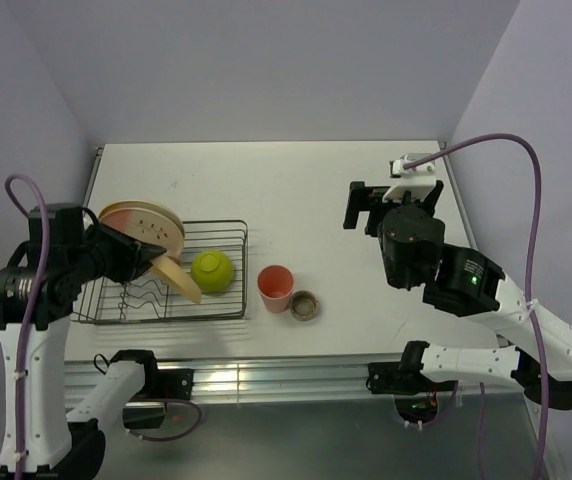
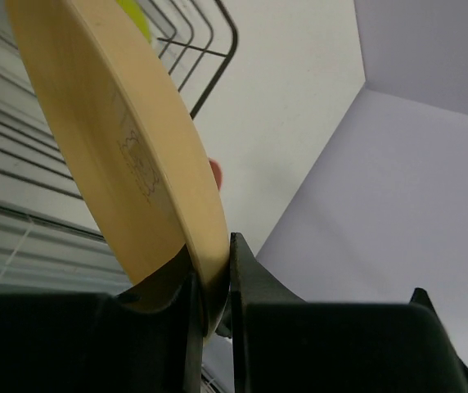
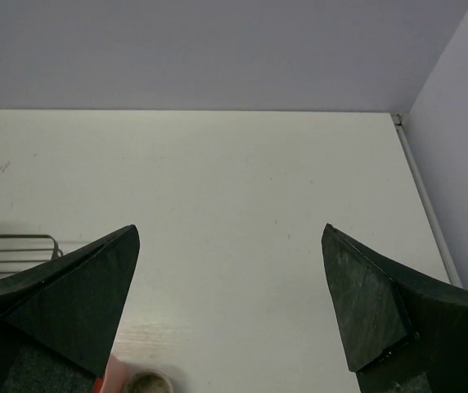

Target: Load the mixed dishes into the dish rack

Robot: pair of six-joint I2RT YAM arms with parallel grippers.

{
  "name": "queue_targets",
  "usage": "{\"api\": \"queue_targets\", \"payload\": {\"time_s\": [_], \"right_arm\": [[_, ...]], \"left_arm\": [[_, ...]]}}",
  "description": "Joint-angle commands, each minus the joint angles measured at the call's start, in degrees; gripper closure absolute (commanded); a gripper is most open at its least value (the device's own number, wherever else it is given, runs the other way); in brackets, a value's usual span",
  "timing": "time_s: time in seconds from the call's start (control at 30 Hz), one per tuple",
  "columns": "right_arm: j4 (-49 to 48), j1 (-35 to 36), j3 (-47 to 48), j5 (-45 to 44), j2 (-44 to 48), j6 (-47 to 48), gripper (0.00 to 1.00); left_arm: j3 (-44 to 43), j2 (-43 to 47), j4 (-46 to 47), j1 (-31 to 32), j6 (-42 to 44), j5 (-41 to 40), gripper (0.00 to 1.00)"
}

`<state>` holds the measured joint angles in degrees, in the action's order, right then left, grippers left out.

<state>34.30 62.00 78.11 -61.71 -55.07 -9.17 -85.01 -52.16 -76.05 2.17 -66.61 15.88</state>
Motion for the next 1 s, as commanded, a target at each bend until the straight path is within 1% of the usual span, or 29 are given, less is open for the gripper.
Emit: {"api": "queue_targets", "payload": {"time_s": [0.0,0.07,0.17,0.2,0.23,0.3,0.33,0.4,0.43,0.47,0.53,0.57,0.63,0.8,0.97], "right_arm": [[2.17,-1.35,0.91,2.64,2.42,-4.54,0.0],[2.69,-1.62,0.38,4.49,2.42,-5.24,0.0],[4.01,-1.62,0.38,5.81,1.98,-5.94,0.0],[4.19,-1.7,0.38,6.08,1.9,-5.95,0.0],[4.28,-1.62,0.21,6.34,1.98,-5.86,0.0],[4.28,-1.79,-0.41,7.13,2.51,-5.6,0.0],[4.28,-1.88,-0.58,7.39,2.68,-5.51,0.0],[4.81,-2.05,-1.02,8.45,3.04,-5.51,0.0],[5.07,-2.14,-1.2,8.71,3.12,-5.68,0.0],[5.59,-2.23,-1.46,8.98,3.21,-5.68,0.0],[6.12,-2.41,-1.73,9.42,3.21,-5.6,0.0],[6.39,-2.58,-1.73,9.51,3.21,-5.6,0.0],[6.48,-2.85,-1.55,9.86,3.13,-5.77,0.0],[6.92,-3.37,-1.29,10.56,2.95,-5.69,0.0],[6.83,-5.04,-1.29,11.79,2.77,-4.72,0.0]], "left_arm": [[2.74,4.08,-1.91,-0.24,-1.15,-3.21,1.0],[4.59,6.8,0.02,-0.24,-2.29,-6.28,1.0],[9.59,12.68,2.31,-0.24,-8.16,-9.28,1.0],[11.26,16.44,3.62,-0.24,-11.32,-10.77,1.0],[14.75,18.22,5.11,-0.24,-12.48,-11.39,1.0],[17.76,22.25,8.19,-0.24,-16.33,-14.1,1.0],[20.65,23.24,8.9,-0.15,-17.49,-14.56,1.0],[23.21,25.17,12.67,-0.15,-19.69,-15.0,1.0],[25.14,25.61,13.9,-0.15,-20.31,-15.52,1.0],[25.77,25.79,16.52,-0.15,-20.75,-15.53,1.0],[27.0,25.62,18.82,-0.07,-21.28,-15.53,1.0],[27.18,25.44,19.79,-0.07,-21.37,-17.53,1.0],[27.44,24.04,21.9,-0.15,-21.28,-18.68,1.0],[28.23,21.58,26.21,-0.15,-21.72,-20.1,1.0],[27.27,19.21,24.02,-0.15,-20.49,-21.76,1.0]]}}
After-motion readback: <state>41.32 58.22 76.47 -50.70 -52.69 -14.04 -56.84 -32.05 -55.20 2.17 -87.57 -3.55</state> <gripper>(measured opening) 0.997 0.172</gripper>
